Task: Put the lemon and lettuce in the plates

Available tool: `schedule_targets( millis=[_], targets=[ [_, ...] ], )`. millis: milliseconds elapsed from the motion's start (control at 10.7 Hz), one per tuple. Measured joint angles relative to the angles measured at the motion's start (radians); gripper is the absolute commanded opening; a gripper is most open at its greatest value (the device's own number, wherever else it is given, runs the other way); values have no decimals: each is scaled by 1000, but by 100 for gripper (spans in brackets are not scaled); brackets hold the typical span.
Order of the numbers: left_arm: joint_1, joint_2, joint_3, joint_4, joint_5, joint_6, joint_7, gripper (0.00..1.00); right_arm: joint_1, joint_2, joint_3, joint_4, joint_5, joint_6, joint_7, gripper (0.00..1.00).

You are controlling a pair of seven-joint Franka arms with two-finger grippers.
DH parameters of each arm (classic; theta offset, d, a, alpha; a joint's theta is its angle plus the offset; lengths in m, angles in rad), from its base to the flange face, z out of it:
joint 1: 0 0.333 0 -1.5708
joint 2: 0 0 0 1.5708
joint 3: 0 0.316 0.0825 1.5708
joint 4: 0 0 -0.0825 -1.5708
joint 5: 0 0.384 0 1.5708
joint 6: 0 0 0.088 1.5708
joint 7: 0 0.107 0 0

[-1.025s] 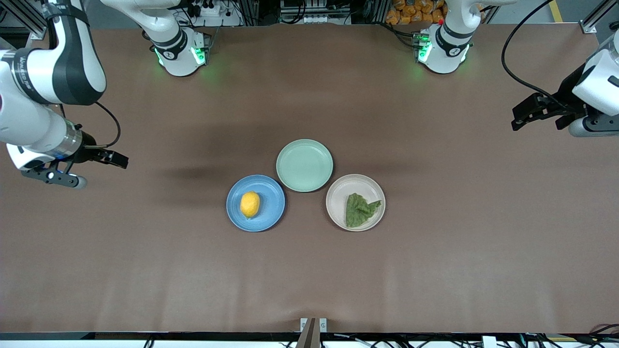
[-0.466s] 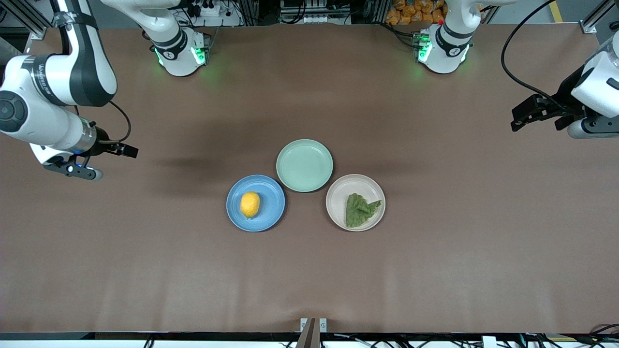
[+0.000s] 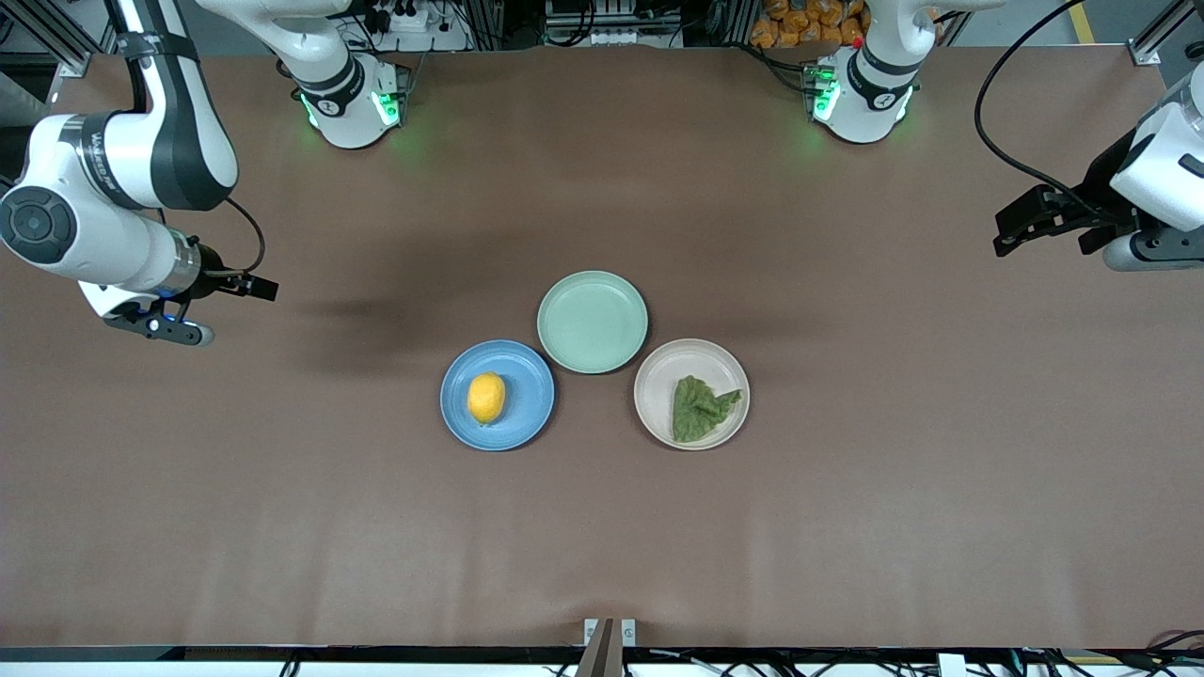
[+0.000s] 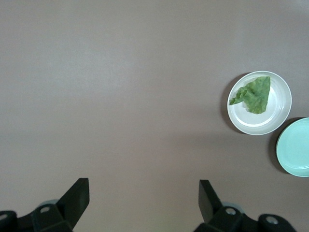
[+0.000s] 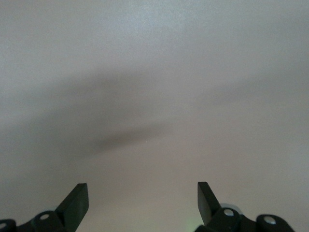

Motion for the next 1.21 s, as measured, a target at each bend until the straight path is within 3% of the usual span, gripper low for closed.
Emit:
schedule_targets(
  millis=[559,1211],
  targets=[
    [0,0,0,0,0,0,30,100,-5,-70,-1,73,-1,-15,2,100],
    [0,0,0,-1,0,0,30,100,-9,-99,6,277,-3,-149,1,100]
  ],
)
